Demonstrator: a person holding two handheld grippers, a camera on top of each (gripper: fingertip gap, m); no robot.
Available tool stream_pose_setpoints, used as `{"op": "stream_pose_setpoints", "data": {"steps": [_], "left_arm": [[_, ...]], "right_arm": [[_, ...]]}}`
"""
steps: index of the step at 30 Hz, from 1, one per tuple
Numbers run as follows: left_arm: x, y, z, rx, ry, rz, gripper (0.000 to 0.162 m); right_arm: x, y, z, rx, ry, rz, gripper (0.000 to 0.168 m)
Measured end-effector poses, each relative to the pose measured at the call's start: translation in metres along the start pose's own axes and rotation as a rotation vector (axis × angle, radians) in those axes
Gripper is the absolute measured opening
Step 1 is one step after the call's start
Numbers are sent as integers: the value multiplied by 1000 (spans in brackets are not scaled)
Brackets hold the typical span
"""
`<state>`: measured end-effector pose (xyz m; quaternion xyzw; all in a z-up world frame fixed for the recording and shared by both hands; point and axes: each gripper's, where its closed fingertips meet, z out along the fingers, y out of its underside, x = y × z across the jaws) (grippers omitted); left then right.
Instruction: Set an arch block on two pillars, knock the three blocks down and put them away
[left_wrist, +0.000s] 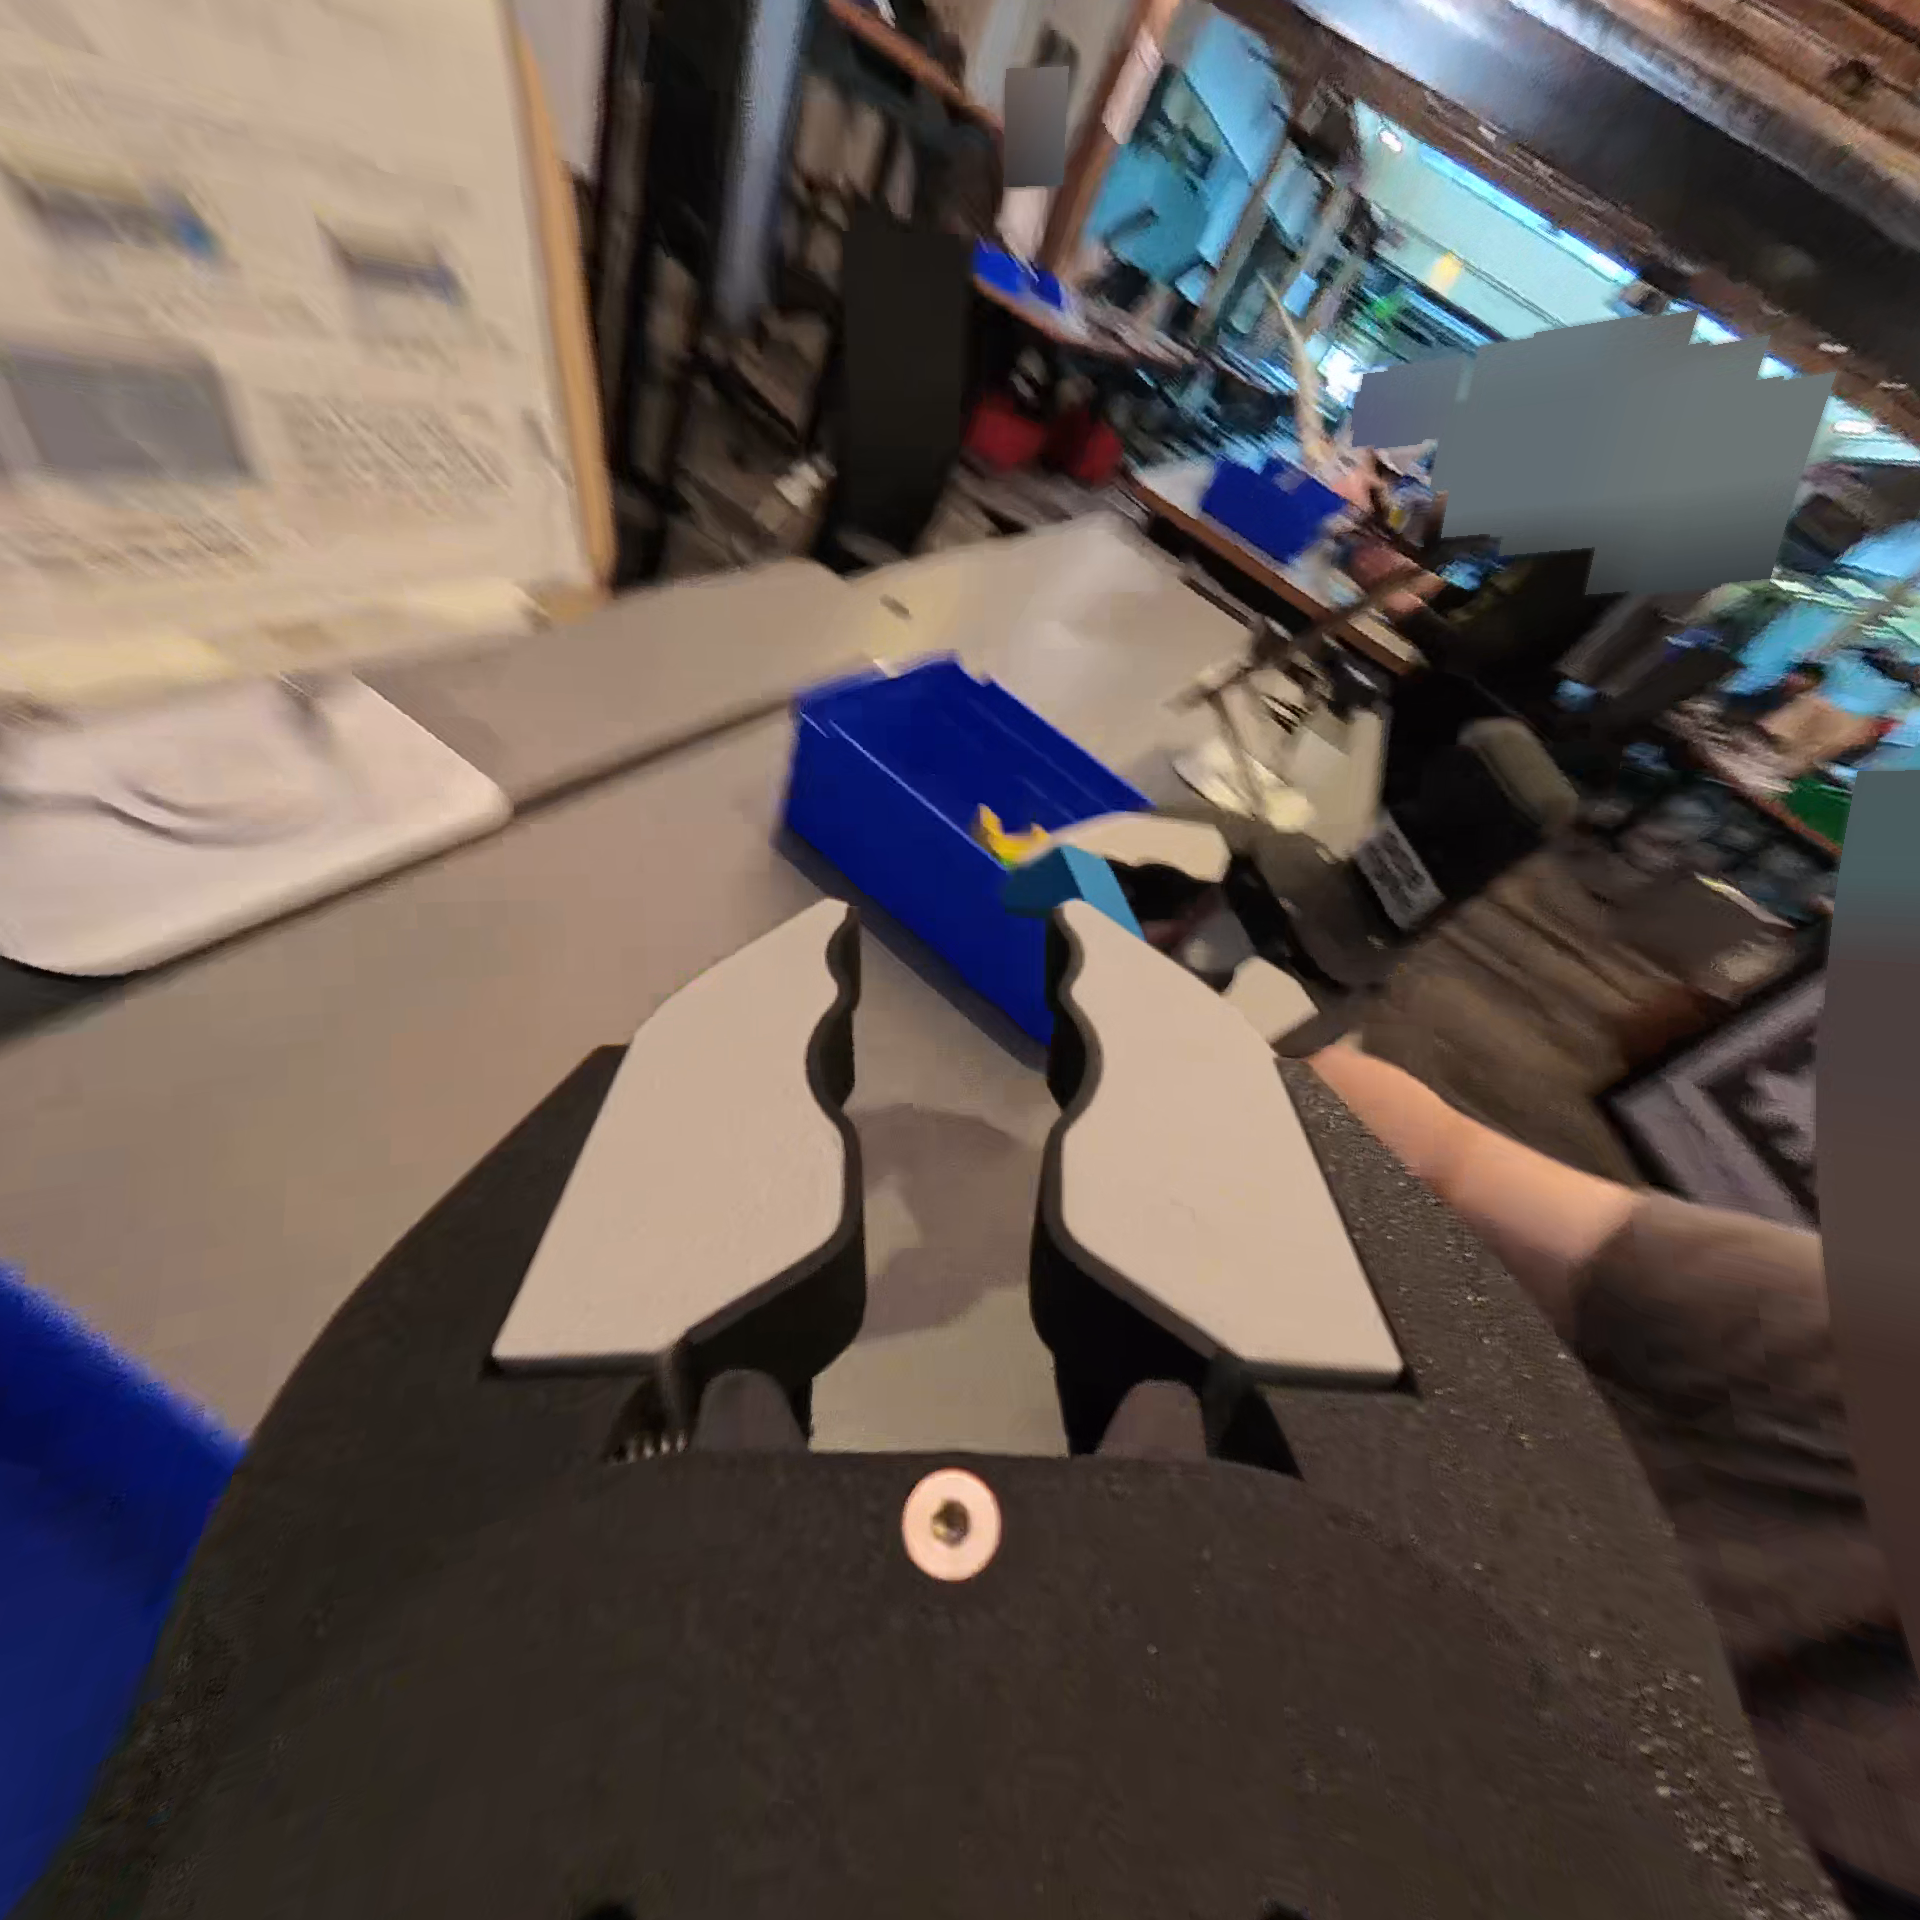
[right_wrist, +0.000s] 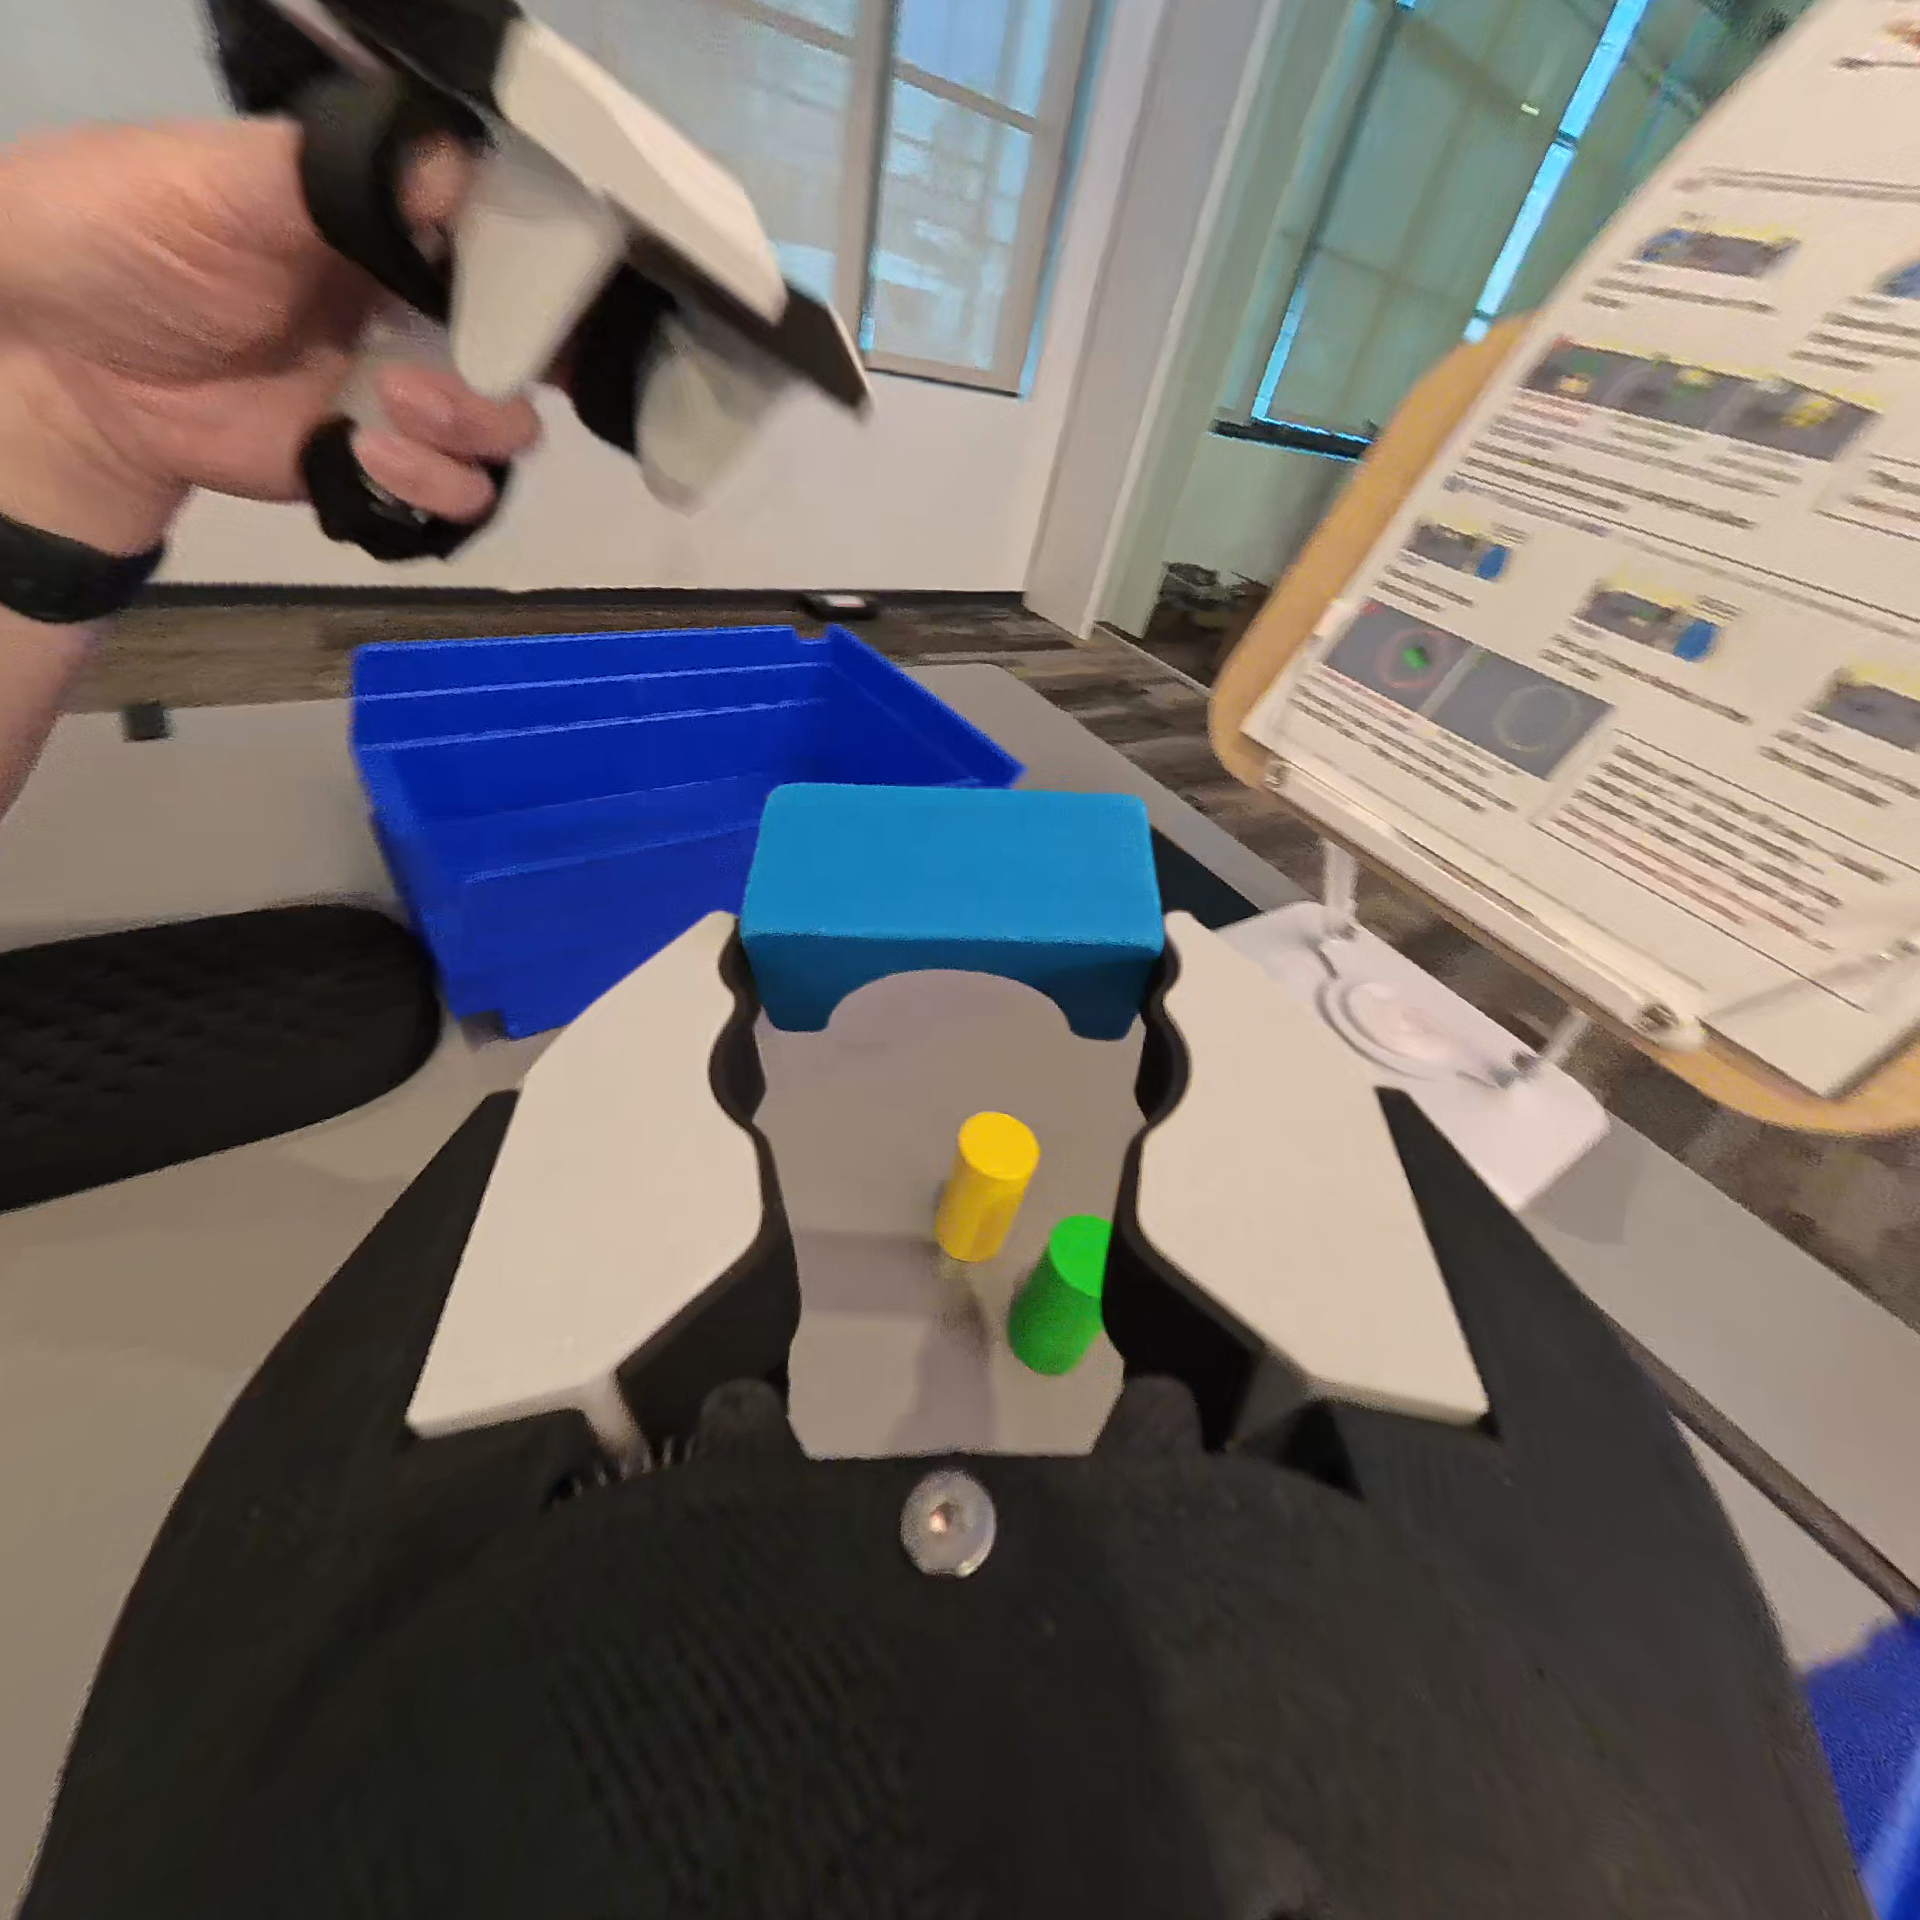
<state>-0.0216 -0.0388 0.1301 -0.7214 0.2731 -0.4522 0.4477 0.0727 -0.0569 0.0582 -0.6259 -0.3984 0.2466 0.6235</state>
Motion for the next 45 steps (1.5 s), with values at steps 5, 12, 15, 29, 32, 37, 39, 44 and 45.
{"op": "stream_pose_setpoints", "data": {"steps": [5, 12, 15, 29, 32, 37, 39, 44, 45], "left_arm": [[-11, -70, -53, 315, -257, 195, 34], [-59, -70, -97, 434, -609, 250, 25], [-65, -55, -83, 333, -576, 257, 26], [-71, -41, -84, 258, -394, 184, 27], [-72, -37, -81, 227, -392, 198, 26], [-68, -32, -73, 195, -372, 205, 27], [-68, -31, -72, 187, -369, 207, 27], [-71, -29, -73, 174, -364, 201, 27], [-72, -27, -73, 165, -365, 200, 27]], "right_arm": [[34, 18, -9, -33, 224, 167, 72], [22, 62, 9, -94, 449, 328, 72], [20, 73, 23, -99, 548, 350, 72], [30, 128, 60, -274, 787, 284, 72], [31, 132, 61, -267, 777, 324, 72], [32, 140, 64, -285, 767, 341, 72], [32, 142, 65, -284, 762, 345, 72], [34, 150, 68, -310, 756, 348, 72], [34, 151, 68, -316, 757, 347, 72]]}}
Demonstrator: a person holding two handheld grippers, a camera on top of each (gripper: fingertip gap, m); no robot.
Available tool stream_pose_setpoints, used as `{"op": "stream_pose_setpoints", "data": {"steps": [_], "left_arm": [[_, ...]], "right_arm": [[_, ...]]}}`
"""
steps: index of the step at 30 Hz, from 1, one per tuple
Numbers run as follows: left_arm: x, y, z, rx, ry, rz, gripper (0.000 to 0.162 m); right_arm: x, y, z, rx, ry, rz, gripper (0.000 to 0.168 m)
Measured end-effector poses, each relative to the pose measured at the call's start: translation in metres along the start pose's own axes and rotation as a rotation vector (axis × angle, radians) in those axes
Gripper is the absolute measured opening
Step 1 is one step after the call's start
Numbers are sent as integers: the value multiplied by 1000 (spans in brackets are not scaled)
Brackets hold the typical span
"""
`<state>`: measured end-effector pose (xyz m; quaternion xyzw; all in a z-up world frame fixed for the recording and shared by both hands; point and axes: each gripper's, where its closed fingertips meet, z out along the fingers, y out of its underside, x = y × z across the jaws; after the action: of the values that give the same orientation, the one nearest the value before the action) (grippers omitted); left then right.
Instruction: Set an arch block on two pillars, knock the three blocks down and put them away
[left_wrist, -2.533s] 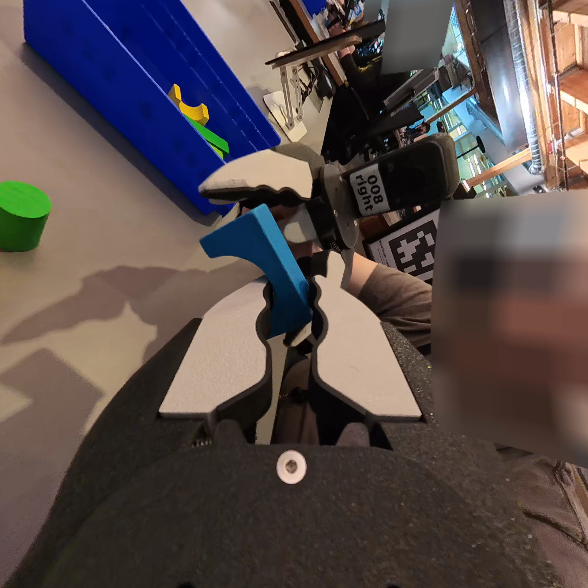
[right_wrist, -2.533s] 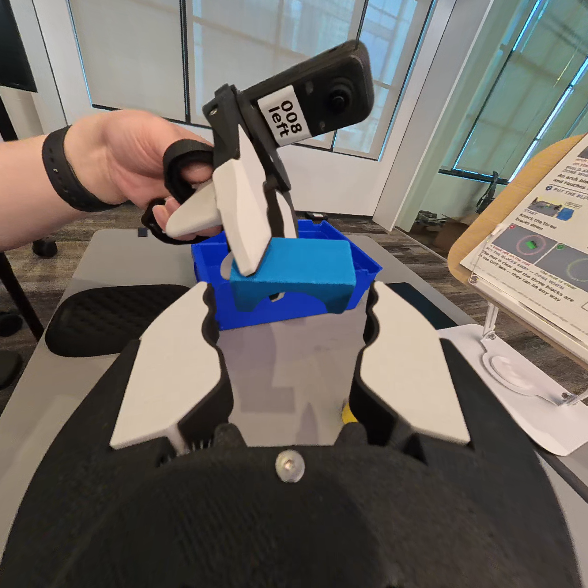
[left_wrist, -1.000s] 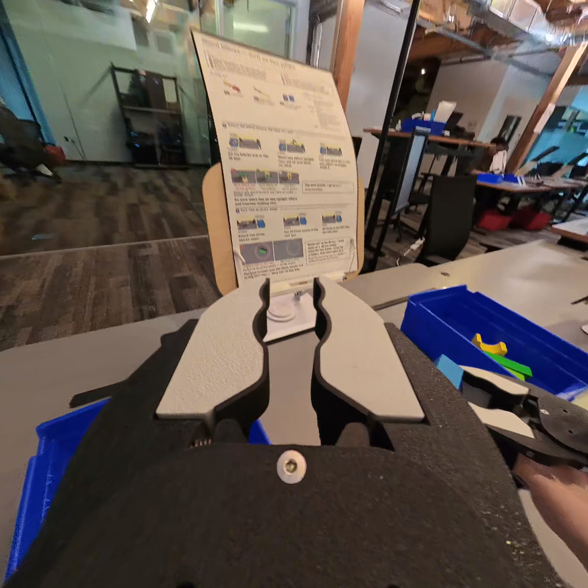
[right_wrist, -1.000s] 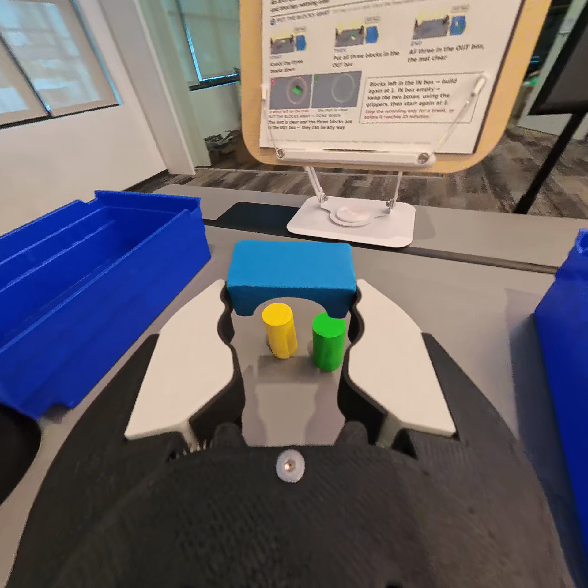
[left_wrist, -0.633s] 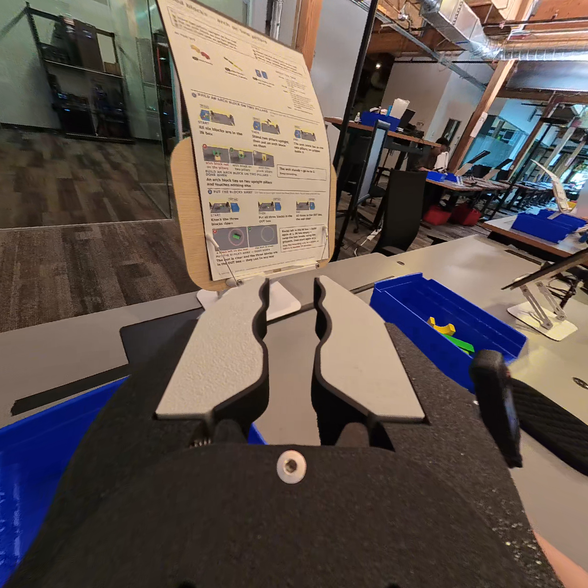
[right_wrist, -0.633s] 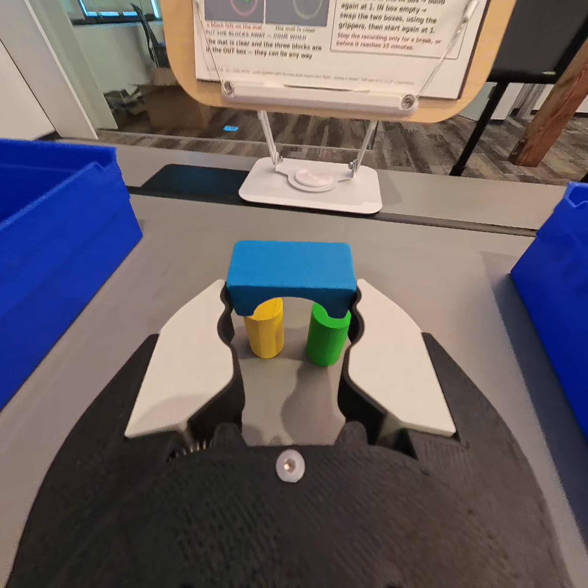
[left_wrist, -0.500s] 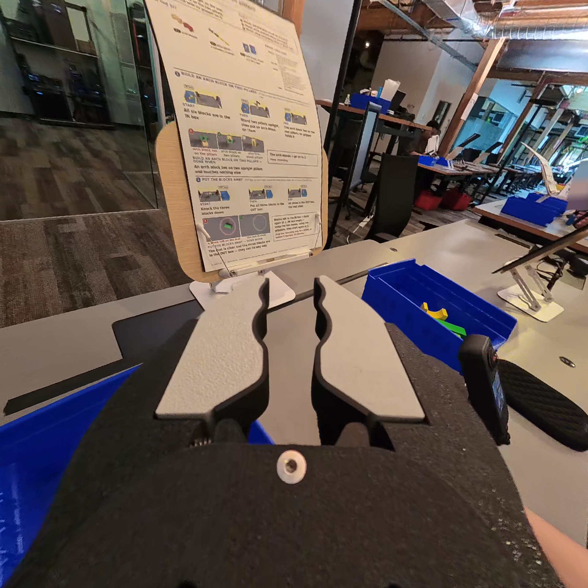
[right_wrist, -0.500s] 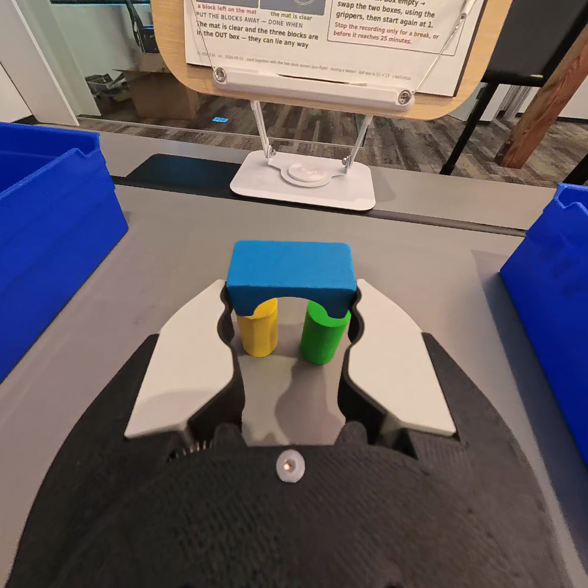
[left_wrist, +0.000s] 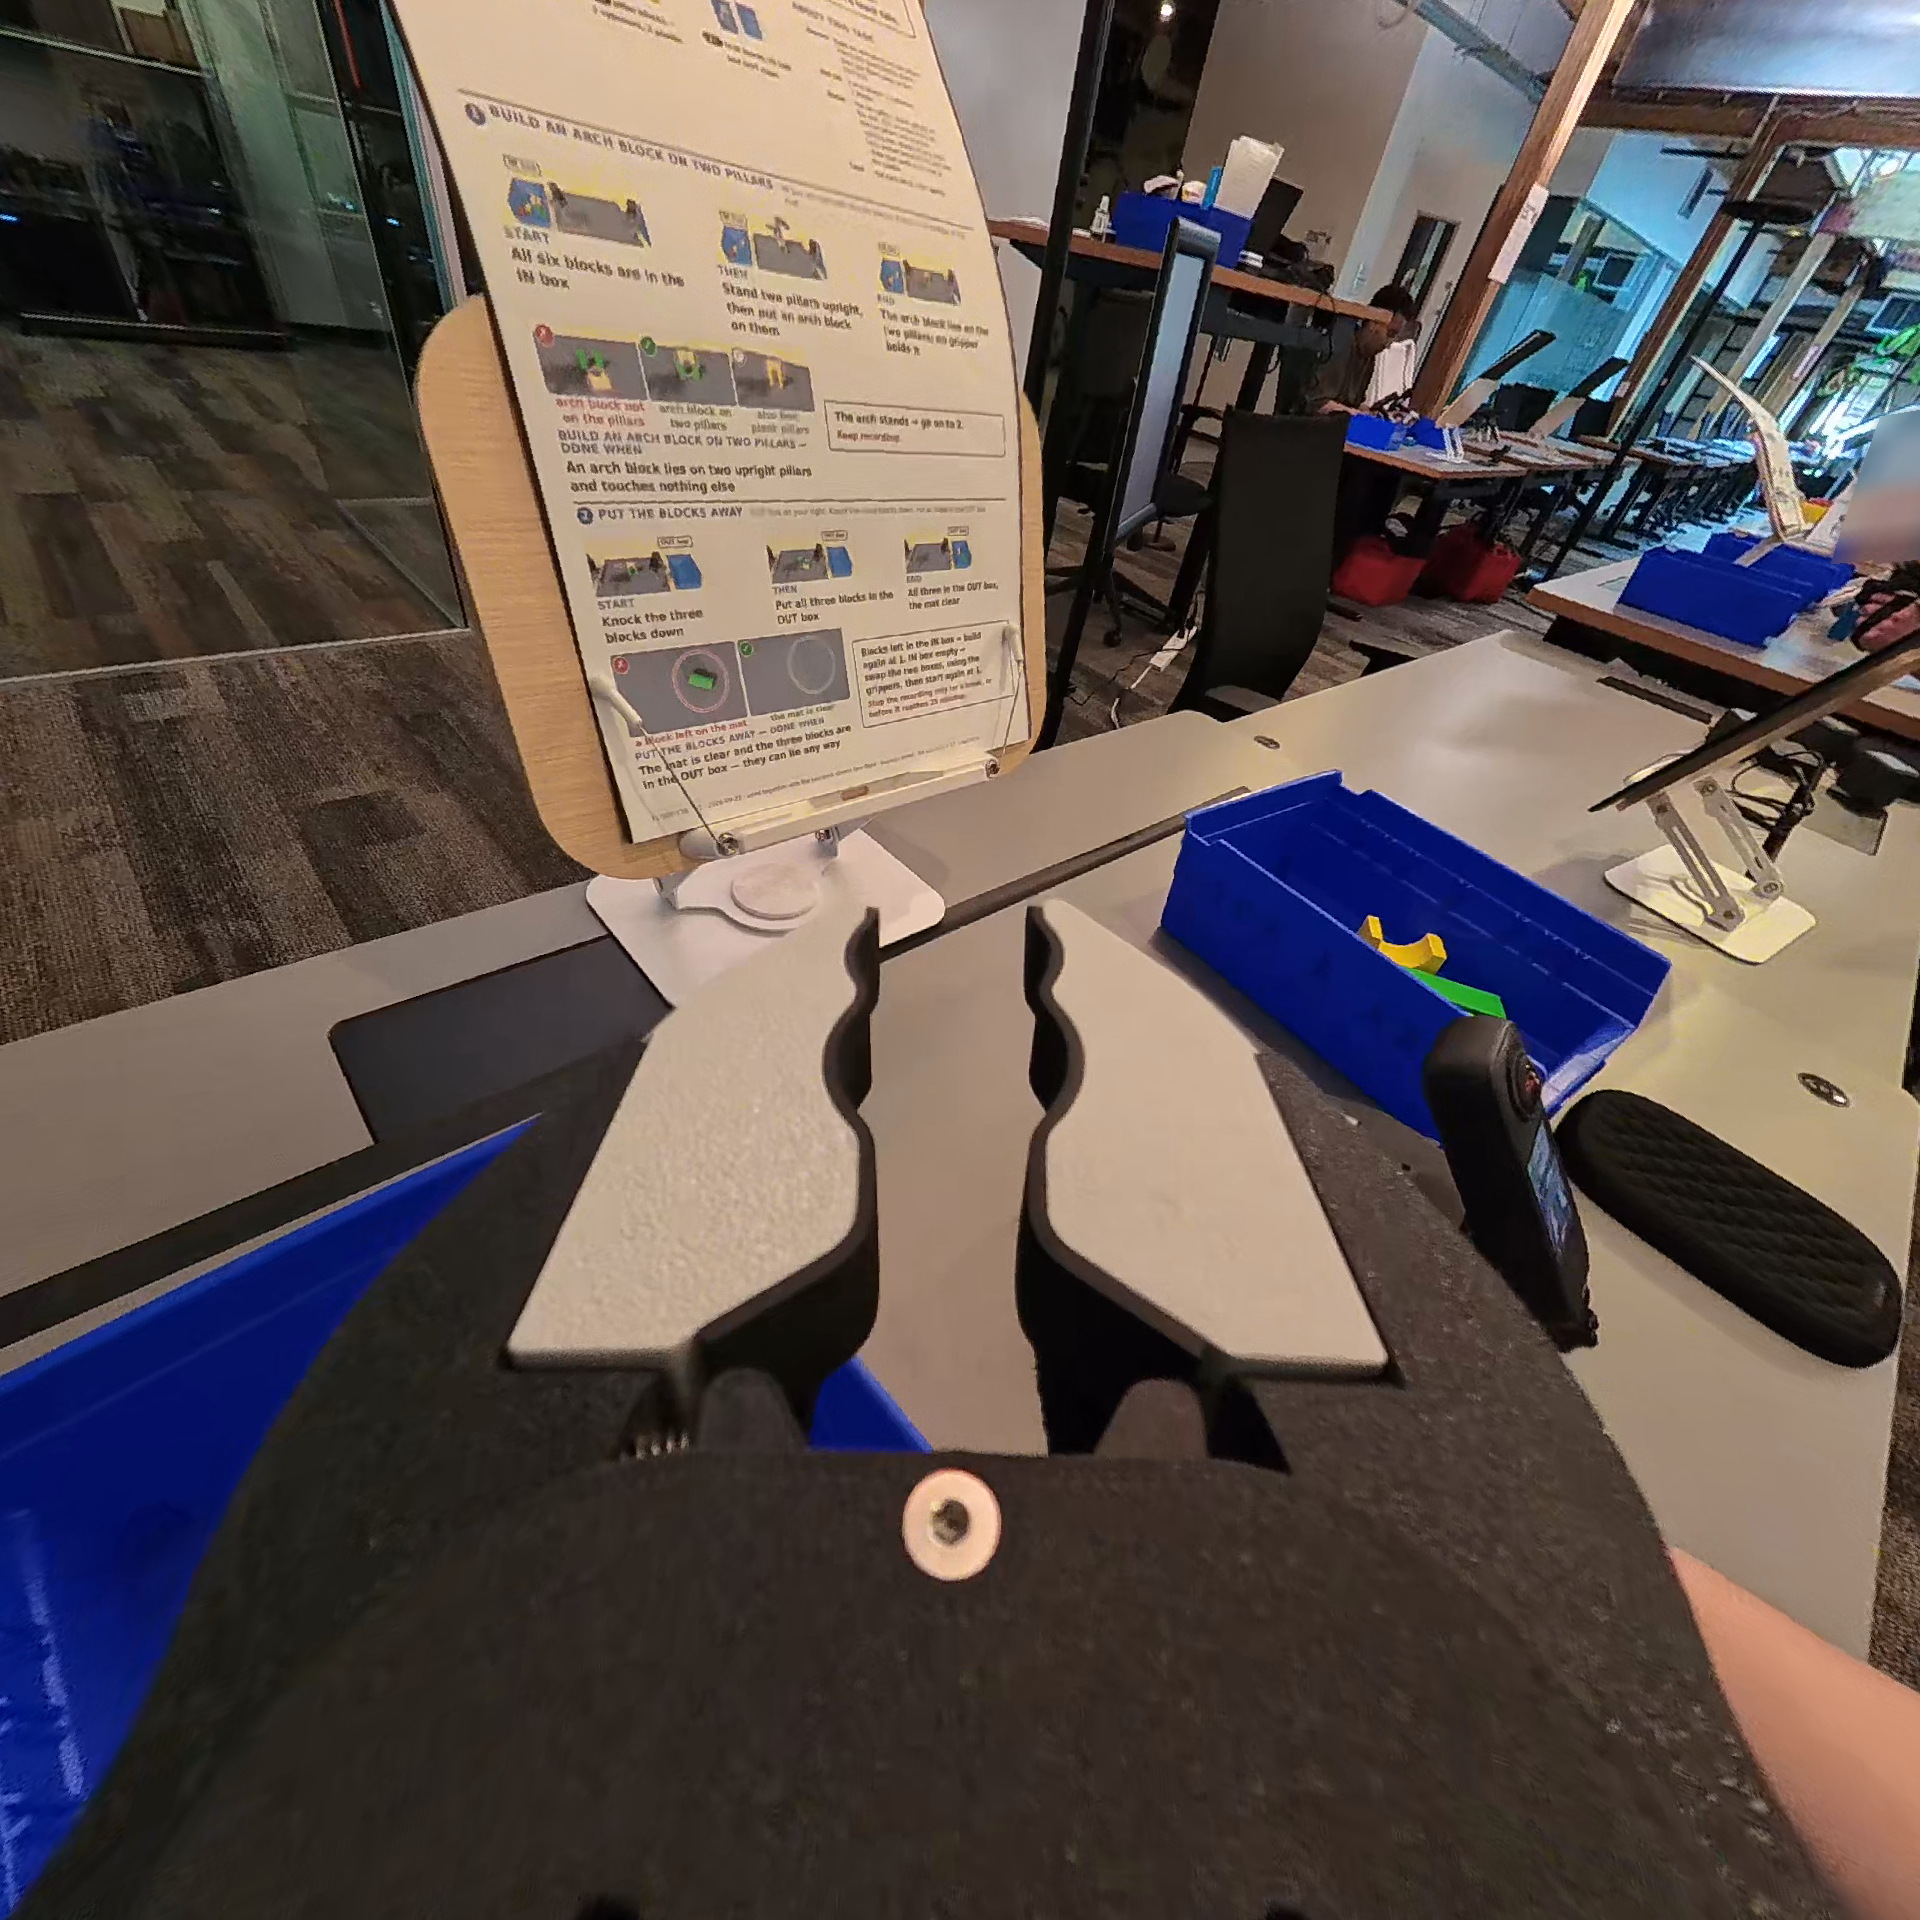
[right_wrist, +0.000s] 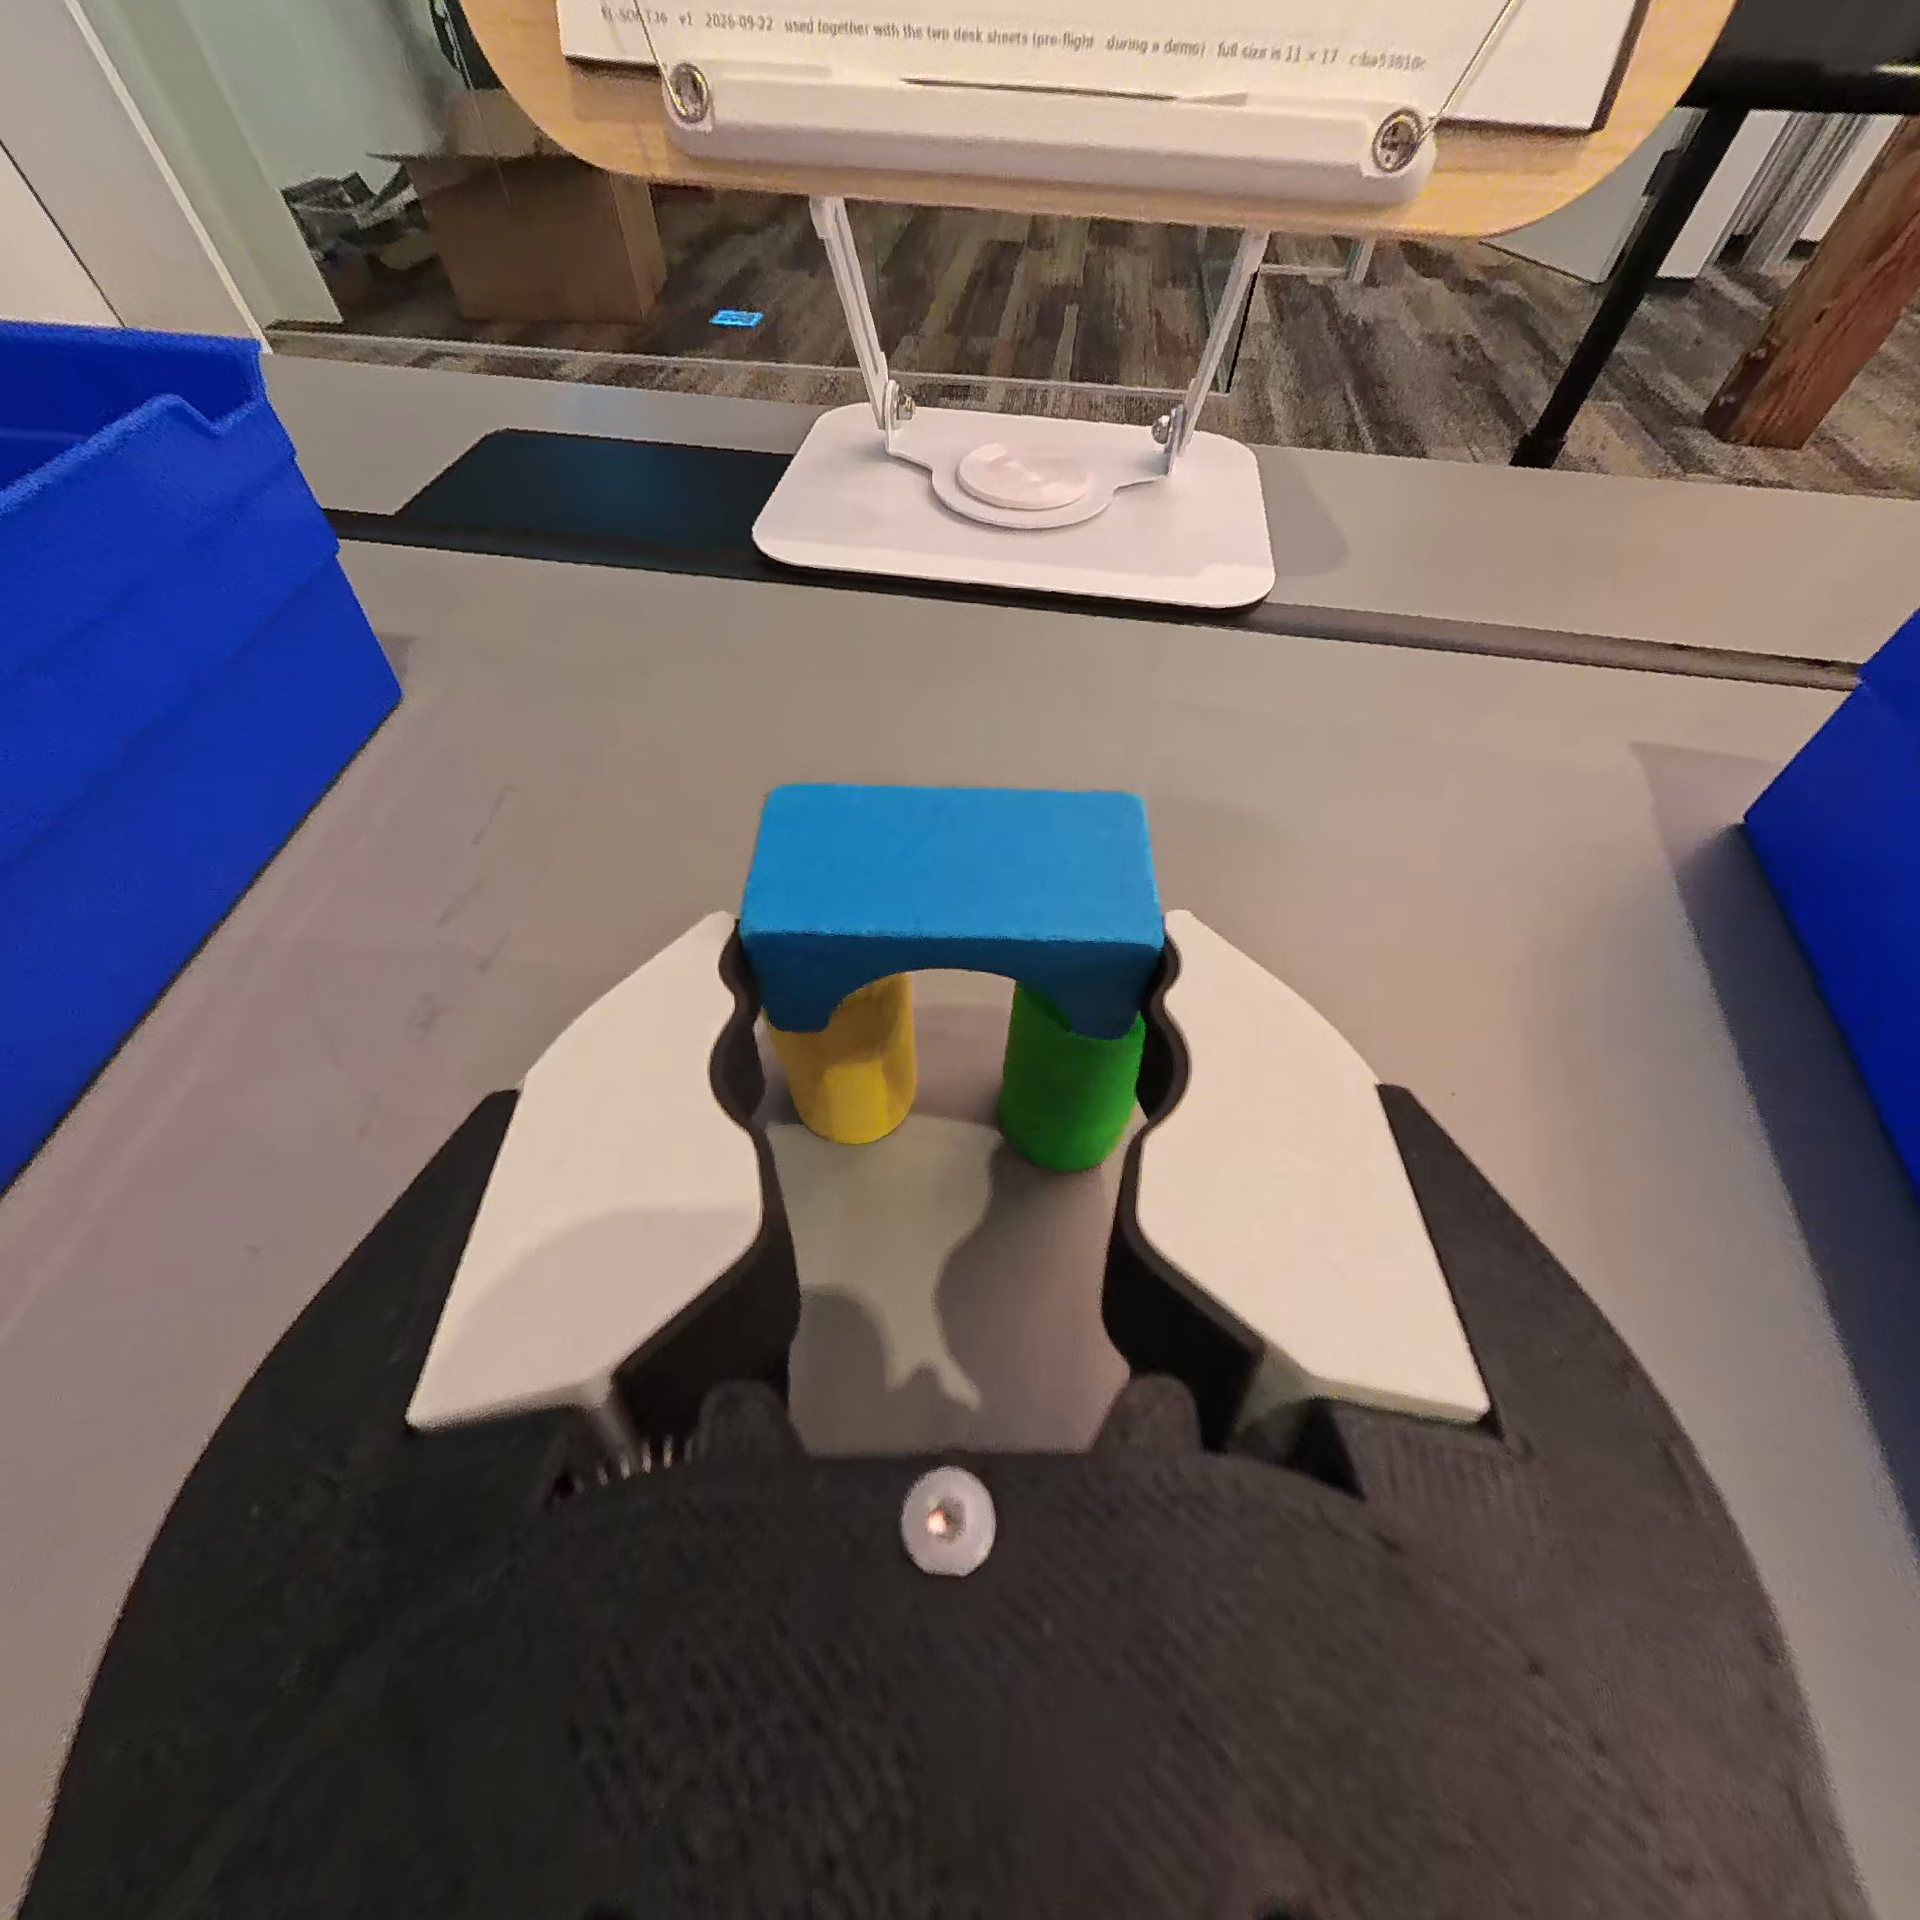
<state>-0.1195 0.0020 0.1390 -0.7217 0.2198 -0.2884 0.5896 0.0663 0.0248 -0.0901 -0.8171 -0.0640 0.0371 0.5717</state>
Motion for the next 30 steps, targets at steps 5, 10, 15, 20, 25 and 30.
{"op": "stream_pose_setpoints", "data": {"steps": [5, 10, 15, 20, 25, 30], "left_arm": [[-7, 4, 0, -12, -3, -20, 27], [-9, 8, 2, -34, -10, -19, 27], [-9, 8, 2, -40, -22, -12, 27], [-13, 14, 2, -67, -45, -9, 27], [-16, 14, -1, -72, -78, -5, 29], [7, 6, 5, -45, -59, 54, 37]], "right_arm": [[1, 2, 3, -7, -5, -2, 72], [4, 0, 2, 8, 6, 7, 73], [1, -6, -2, 37, -30, 18, 76], [7, -13, -15, 59, -26, 30, 80], [33, -71, -66, 247, -17, -9, 79], [47, -126, -103, 308, -170, -115, 79]]}}
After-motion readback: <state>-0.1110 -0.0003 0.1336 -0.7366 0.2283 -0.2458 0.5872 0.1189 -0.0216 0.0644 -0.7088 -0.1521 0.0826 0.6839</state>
